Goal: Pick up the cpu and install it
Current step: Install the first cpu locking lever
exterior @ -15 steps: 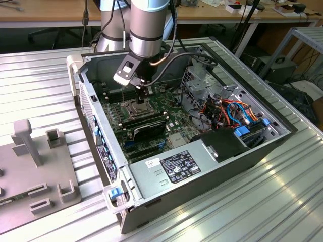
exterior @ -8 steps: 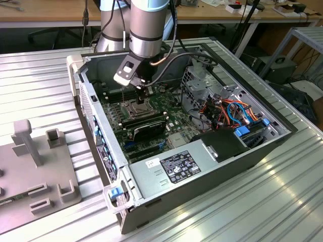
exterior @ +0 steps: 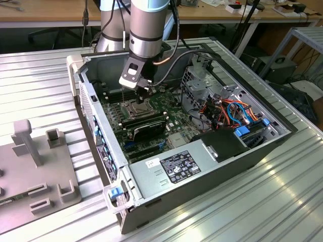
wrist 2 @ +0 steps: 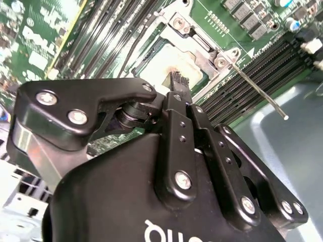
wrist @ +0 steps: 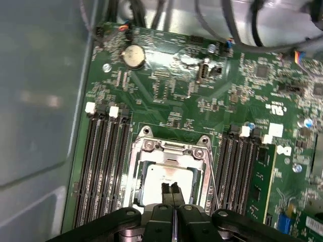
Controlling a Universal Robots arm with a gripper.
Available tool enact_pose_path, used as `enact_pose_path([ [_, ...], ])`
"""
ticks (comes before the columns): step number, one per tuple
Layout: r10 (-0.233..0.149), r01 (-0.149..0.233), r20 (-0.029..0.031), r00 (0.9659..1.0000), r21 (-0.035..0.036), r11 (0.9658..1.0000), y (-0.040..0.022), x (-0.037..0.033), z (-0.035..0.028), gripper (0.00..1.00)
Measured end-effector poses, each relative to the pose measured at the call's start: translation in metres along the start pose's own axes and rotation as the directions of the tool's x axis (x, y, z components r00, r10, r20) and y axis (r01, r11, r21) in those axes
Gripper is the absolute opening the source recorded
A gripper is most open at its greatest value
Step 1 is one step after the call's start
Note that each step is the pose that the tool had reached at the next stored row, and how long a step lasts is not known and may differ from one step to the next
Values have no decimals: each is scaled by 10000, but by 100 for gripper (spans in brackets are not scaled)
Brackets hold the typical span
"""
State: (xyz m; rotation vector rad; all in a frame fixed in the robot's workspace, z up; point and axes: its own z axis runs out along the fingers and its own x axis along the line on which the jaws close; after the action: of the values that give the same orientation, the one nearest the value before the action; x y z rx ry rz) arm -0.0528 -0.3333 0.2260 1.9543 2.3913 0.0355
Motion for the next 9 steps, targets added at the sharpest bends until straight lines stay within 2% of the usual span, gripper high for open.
enact_pose_path([
  [3,-583,583,-29,9983,-17,9983,0,0,0,11],
  [5,-944,943,-47,9955,-27,9955,0,0,0,11],
  [6,-1096,1095,-54,9940,-32,9940,0,0,0,11],
  [9,-1652,1652,-81,9862,-51,9863,0,0,0,11],
])
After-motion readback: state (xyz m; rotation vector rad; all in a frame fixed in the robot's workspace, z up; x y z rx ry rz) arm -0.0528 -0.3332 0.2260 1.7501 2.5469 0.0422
